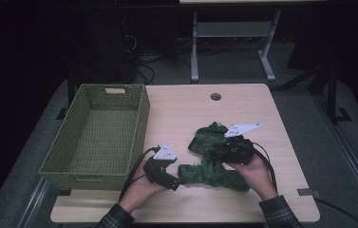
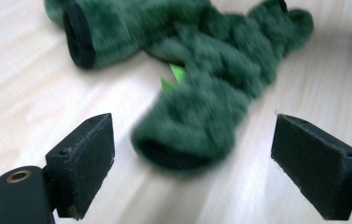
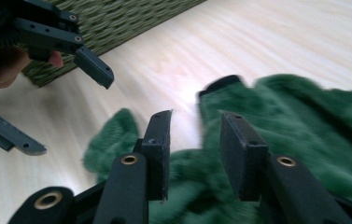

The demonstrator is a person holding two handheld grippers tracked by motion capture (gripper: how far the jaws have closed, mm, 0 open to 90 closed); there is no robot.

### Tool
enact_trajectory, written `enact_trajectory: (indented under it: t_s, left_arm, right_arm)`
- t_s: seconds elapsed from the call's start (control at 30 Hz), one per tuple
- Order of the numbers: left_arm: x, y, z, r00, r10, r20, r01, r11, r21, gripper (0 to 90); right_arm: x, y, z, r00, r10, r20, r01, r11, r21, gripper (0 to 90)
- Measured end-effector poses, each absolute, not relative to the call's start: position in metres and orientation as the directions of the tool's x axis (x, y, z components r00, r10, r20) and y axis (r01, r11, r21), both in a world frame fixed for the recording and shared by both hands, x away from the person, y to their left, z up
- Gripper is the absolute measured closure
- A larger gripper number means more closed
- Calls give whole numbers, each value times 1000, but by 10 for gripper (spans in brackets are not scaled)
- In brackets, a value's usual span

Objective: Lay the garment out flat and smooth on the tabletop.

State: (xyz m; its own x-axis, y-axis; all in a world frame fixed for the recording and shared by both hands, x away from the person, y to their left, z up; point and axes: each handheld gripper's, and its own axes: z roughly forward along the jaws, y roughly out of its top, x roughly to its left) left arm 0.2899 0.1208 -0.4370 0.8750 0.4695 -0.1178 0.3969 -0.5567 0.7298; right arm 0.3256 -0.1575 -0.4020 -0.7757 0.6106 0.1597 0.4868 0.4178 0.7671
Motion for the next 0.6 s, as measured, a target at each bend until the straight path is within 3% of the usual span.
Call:
enact_trajectory:
  t_s: [0.6]
  left_arm:
    - [262, 130, -463, 866, 493, -86, 419, -620, 664, 127]
  right_arm:
    - [297, -92, -422, -864, 486, 134, 415, 534, 737, 719]
